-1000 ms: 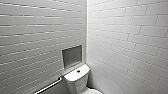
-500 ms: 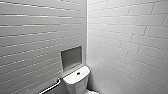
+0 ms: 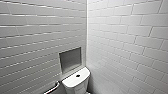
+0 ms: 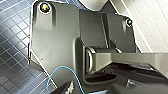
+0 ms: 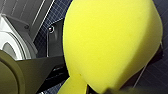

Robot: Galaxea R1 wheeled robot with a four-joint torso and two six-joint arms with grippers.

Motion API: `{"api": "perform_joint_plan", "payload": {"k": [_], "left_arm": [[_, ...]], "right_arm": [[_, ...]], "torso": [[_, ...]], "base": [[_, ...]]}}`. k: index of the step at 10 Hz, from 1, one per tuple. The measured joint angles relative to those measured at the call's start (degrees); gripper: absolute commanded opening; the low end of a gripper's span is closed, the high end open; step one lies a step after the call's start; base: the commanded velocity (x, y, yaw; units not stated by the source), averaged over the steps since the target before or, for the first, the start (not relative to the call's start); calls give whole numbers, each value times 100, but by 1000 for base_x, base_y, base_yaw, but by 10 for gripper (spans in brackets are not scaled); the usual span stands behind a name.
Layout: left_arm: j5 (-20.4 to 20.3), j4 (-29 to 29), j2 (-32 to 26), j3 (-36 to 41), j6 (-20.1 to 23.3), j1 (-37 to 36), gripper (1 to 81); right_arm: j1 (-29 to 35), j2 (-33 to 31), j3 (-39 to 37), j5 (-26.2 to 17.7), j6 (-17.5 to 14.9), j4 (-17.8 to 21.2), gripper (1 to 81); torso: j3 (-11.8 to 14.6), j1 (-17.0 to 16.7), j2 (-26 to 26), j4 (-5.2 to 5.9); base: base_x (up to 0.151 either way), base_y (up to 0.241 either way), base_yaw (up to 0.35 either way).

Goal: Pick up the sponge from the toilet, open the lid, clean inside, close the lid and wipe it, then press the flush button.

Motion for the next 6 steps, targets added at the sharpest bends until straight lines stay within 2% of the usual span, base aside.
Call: {"api": "perform_joint_plan", "payload": {"k": [6], "left_arm": [[0,-2,0,0,0,1,811]], "right_arm": [[2,7,0,-4,0,-2,10]], "torso": [[0,0,0,0]], "base": [[96,0,0]]}}
